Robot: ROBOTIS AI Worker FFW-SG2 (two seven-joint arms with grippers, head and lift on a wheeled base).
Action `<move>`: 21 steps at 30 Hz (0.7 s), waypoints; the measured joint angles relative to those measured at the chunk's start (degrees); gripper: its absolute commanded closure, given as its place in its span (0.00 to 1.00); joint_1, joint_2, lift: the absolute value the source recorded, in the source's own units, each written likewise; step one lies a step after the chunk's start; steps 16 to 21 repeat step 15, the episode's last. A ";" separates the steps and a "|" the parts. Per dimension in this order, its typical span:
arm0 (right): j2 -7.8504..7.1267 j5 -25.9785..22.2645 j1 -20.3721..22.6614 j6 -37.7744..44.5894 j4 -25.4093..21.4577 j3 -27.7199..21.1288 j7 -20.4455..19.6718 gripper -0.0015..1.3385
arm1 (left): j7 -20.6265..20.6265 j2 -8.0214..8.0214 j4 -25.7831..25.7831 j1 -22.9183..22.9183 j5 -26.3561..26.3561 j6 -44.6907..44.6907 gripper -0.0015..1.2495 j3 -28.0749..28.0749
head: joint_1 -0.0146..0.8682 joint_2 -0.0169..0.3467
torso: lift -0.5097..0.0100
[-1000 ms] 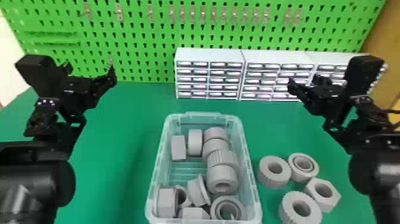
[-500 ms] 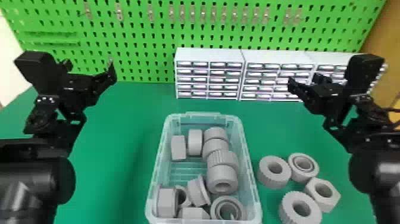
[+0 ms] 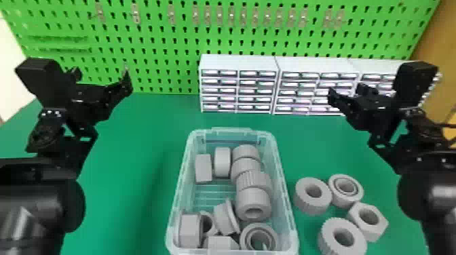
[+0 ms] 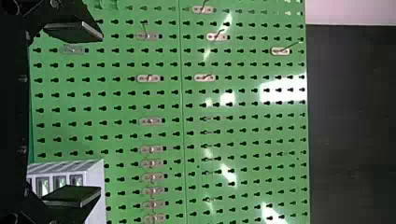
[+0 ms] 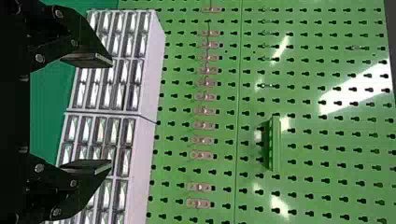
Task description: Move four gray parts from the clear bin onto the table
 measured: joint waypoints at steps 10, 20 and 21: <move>-0.12 -0.01 -0.08 -0.01 -0.15 -0.07 -0.04 0.37 | 0.00 0.02 0.00 0.01 0.08 0.00 0.10 0.04 | 0.78 0.14 | 0.89; -0.07 -0.01 -0.16 -0.01 -0.18 -0.09 -0.05 0.37 | 0.09 0.02 0.00 0.00 0.09 0.00 0.10 -0.13 | 0.78 0.14 | 0.89; -0.07 -0.01 -0.16 -0.01 -0.18 -0.09 -0.05 0.37 | 0.09 0.02 0.00 0.00 0.09 0.00 0.10 -0.13 | 0.78 0.14 | 0.89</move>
